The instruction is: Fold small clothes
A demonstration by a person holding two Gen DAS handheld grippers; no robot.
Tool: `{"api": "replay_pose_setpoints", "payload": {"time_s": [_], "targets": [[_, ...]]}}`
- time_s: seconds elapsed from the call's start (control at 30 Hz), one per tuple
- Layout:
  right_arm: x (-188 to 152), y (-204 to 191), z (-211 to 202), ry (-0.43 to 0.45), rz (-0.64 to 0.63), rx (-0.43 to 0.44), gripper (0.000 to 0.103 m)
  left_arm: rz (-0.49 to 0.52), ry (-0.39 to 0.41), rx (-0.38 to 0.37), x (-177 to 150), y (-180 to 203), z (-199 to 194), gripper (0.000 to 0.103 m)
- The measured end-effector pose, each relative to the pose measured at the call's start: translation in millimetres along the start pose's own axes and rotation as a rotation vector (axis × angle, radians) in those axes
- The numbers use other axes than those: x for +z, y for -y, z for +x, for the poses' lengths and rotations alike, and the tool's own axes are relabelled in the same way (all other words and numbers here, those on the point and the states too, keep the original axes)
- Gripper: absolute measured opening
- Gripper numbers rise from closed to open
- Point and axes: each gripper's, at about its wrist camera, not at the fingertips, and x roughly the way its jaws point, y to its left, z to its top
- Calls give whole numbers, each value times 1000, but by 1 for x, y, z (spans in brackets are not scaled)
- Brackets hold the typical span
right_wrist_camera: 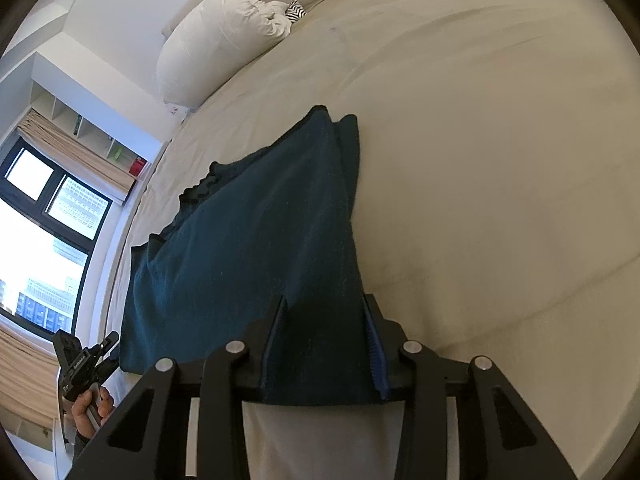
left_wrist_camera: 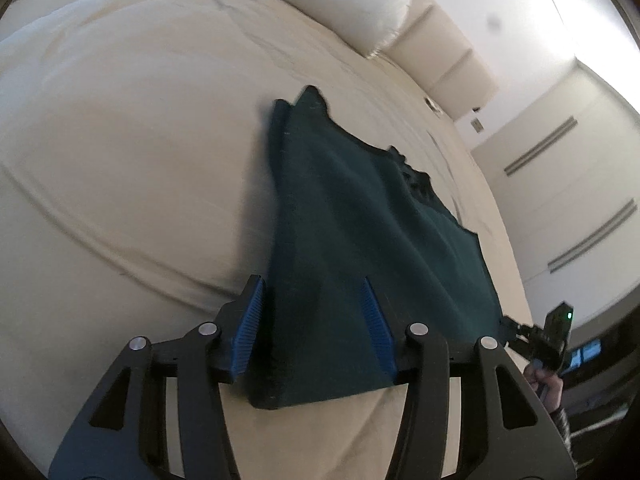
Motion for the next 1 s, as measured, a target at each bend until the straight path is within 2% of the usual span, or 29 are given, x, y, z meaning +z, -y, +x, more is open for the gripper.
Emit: {"api": "replay_pose_setpoints", "payload": {"time_s": [0.07,0.13,0.17,0.3,0.33,0.37,0.47,0.63,0.87,1.0], "targets": [[-1,-2,0,-1,-13,-12,42,21,1,8,1,5,3,47],[0,-4,-1,-2,-30,-26,42,39,1,32,1,8,3,31],[0,-4,-1,-2,-33,-28,42,46,-3,48,1,8,4,31],[-1,-7,0,-16,-65,-42,42,50,-4,76,1,6,2,13],[-2,-9,2,-23,-80,-61,37,46,-3,78,1,6,3,11],[-2,-10,4,-29,-89,-74,30,43,-3,81,1,5,3,10],[-3,-11,2,-28,-101,-104,18,35,3,83,-1,2,-1,7],[-3,-14,-4,-11,-110,-130,10,41,8,93,-2,5,-3,5],[-6,-9,-13,10,-45,-88,8,28,15,65,-4,4,-10,5],[-13,8,-11,0,23,-69,7,23,8,71,-8,0,-11,4]]}}
